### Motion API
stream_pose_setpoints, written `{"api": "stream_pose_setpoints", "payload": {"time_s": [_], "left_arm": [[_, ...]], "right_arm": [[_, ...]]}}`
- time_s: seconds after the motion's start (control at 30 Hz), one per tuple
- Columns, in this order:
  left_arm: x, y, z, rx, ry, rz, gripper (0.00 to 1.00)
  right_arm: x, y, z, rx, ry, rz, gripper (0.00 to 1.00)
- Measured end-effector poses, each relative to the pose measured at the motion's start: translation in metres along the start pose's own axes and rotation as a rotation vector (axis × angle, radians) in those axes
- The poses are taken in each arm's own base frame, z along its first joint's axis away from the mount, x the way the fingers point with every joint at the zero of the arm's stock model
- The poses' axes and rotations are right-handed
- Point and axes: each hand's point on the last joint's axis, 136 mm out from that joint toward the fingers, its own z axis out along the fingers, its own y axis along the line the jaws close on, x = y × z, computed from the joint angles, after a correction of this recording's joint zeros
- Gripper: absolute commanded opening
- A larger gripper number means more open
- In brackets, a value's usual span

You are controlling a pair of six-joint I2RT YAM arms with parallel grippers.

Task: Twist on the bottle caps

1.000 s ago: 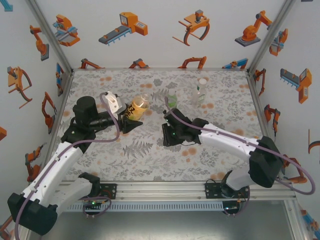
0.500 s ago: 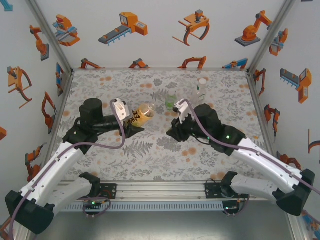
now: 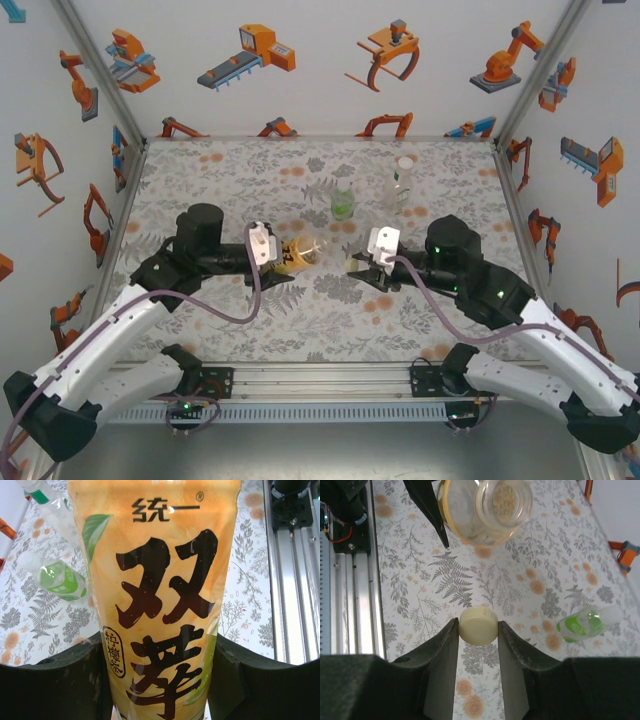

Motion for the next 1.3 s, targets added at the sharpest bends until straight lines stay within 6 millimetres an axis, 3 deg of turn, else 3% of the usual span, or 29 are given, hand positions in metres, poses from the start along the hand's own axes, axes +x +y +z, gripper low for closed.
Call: {"api": "stream_pose_setpoints", "payload": {"time_s": [0.47,0.87,1.3], "left_arm": [[0.017,-0.023,0.013,0.070,0.108,0.070,0.00],[0.017,-0.035,0.015,0.120,0.115,0.088,0.00],[0.015,-0.040,0.015,0.145,0.100,0.089,0.00]], "right_arm": [[-0.037,0.019,-0.014,-0.125,-0.114,-0.154,0.00],[-0.039,0.031,-0.010,-0.223,-0.121,-0.139,0.00],[-0.034,0.031,0.001,-0.250,-0.104,-0.122,0.00]]}}
